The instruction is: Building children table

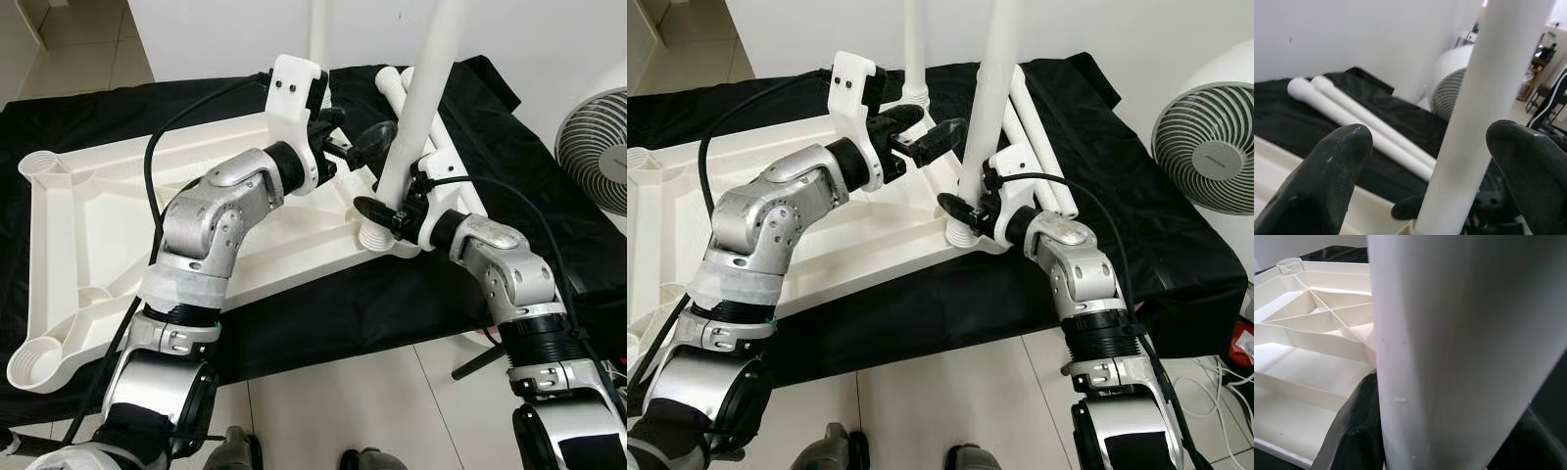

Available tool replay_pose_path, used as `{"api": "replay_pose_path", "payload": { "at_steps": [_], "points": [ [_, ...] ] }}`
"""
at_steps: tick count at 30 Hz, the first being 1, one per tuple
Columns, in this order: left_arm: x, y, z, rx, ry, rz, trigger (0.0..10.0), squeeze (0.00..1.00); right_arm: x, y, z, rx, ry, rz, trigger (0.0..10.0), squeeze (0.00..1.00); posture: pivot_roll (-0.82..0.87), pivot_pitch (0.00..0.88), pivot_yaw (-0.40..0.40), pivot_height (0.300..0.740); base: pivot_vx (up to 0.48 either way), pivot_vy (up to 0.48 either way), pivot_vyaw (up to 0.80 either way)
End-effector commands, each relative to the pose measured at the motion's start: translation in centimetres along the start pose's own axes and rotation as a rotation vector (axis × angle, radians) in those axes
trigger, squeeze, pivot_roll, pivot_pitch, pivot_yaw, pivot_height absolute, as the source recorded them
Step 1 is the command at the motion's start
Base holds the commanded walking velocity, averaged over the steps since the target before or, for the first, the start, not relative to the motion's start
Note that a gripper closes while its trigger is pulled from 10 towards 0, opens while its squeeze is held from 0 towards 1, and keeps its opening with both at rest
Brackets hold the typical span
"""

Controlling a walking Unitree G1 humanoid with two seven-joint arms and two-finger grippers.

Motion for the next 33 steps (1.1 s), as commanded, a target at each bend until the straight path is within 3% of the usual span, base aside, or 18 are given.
{"api": "replay_pose_path", "payload": {
  "at_steps": [1,14,21,33],
  "points": [
    [1.6,-0.1,1.1,0.045,-0.006,-0.145,10.0,0.0,0.0,0.2,0.2,0.005,-0.012,0.008,10.0,0.0,-0.08,0.068,0.026,0.74,0.0,0.0,0.0],
    [3.1,-0.3,1.1,0.043,0.044,-0.248,10.0,0.0,-0.8,1.0,-0.1,-0.016,-0.023,0.044,10.0,0.0,-0.07,0.054,0.034,0.74,0.0,0.0,0.0],
    [2.4,1.2,0.6,-0.012,0.07,-0.164,10.0,0.0,-2.4,1.1,-0.5,-0.079,-0.076,0.152,10.0,0.0,-0.08,0.057,0.043,0.74,0.0,0.0,0.0],
    [1.3,2.0,1.1,-0.038,0.05,-0.087,10.0,0.0,-2.6,0.5,-1.3,-0.156,-0.125,0.199,10.0,0.0,-0.09,0.06,0.047,0.74,0.0,0.0,0.0]
  ]
}}
Point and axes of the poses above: a point about 5 cm out from each wrist's last joint towards the gripper, its own y axis pointing out of the wrist towards the gripper, its own z axis along the axis of the wrist's last joint, x = y × z, the point moved 2 cm from there along y, pointing out of the wrist towards the gripper, and after that the axes turned 7 degrees about y, right-handed, at the moved point
